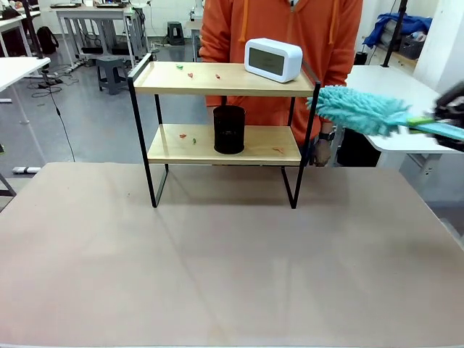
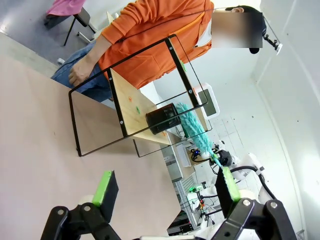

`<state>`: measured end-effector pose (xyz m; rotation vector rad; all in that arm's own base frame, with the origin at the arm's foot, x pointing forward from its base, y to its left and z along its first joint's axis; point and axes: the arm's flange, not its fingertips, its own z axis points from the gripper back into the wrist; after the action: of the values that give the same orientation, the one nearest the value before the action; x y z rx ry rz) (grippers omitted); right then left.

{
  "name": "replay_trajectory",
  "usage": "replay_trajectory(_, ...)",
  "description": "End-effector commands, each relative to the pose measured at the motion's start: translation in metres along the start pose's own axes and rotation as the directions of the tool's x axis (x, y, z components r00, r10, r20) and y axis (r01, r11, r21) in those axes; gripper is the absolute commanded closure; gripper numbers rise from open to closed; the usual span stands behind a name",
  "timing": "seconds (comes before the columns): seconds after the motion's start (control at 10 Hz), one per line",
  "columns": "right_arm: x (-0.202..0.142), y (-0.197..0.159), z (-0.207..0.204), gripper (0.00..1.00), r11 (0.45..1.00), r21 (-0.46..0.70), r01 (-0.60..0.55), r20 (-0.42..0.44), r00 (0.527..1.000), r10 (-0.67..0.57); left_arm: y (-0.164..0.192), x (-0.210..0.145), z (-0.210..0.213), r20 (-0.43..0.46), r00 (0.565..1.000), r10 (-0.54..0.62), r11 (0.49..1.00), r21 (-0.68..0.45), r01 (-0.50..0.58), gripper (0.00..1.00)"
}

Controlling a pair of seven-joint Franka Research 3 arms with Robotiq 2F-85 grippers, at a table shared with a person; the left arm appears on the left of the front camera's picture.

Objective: Clean the shelf.
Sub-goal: Pick up the Duster from the human.

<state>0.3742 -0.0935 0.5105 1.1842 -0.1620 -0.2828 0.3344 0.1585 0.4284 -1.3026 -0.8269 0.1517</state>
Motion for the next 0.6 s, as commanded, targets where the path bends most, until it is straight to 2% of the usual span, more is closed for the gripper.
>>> replay_trajectory(0.0, -0.061, 0.005, 0.072, 1.0, 0.935, -0.144, -0.324, 0.068, 0.94, 0.336, -0.001, -0.001, 0.001, 0.001, 1.0, -0.02, 1.0, -0.013, 0.02, 0.0)
replay_trajectory(0.2, -0.123, -0.001, 0.132, 1.0, 0.824, -0.29, -0.486, 0.111, 0.838, 0.534, -0.001, -0.001, 0.001, 0.001, 1.0, -0.02, 1.0, -0.013, 0.02, 0.0)
replay_trajectory(0.3, -0.147, -0.009, 0.149, 1.0, 0.775, -0.337, -0.534, 0.064, 0.809, 0.585, -0.001, -0.001, 0.001, 0.001, 1.0, -0.02, 1.0, -0.013, 0.02, 0.0)
replay_trajectory(0.4, -0.162, -0.022, 0.161, 1.0, 0.736, -0.381, -0.56, -0.001, 0.796, 0.605, -0.001, -0.001, 0.001, 0.001, 1.0, -0.02, 1.0, -0.013, 0.02, 0.0)
replay_trajectory(0.5, -0.162, -0.035, 0.165, 1.0, 0.774, -0.306, -0.554, -0.093, 0.827, 0.554, -0.001, -0.001, 0.001, 0.001, 1.0, -0.02, 1.0, -0.013, 0.02, 0.0)
